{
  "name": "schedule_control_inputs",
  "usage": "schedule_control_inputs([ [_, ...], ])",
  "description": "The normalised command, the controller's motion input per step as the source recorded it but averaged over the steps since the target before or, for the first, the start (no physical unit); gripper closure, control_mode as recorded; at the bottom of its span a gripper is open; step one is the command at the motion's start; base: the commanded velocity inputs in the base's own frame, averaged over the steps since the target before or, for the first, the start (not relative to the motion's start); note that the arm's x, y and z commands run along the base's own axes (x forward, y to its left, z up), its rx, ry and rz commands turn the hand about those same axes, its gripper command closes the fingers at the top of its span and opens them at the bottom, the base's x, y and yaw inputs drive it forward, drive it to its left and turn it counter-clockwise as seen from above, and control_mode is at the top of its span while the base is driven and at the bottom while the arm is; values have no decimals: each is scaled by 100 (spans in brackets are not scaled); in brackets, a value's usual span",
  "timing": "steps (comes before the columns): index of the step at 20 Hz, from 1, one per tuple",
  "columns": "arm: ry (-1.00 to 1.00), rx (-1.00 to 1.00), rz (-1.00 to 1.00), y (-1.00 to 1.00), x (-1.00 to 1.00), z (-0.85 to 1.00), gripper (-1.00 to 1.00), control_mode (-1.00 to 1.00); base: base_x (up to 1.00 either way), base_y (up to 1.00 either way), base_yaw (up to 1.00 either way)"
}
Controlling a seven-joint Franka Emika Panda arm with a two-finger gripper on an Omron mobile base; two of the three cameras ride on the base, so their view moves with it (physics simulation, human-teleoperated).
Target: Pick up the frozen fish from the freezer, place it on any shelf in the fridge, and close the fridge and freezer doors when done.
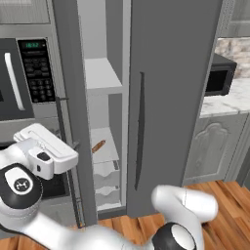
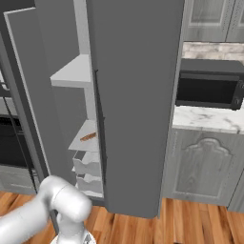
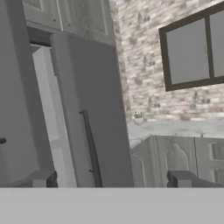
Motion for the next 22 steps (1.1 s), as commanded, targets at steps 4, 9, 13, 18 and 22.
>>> schedule_control_inputs([
  [4,0,0,-14,19,39,-15,-100,-100,0,0,0],
  [9,0,0,-13,29,54,-23,-100,-100,0,0,0],
  [13,1,0,-11,28,61,-35,-100,-100,0,0,0],
  [18,1,0,-8,16,66,-42,-100,-100,0,0,0],
  [22,2,0,-3,0,63,-45,-100,-100,0,0,0],
])
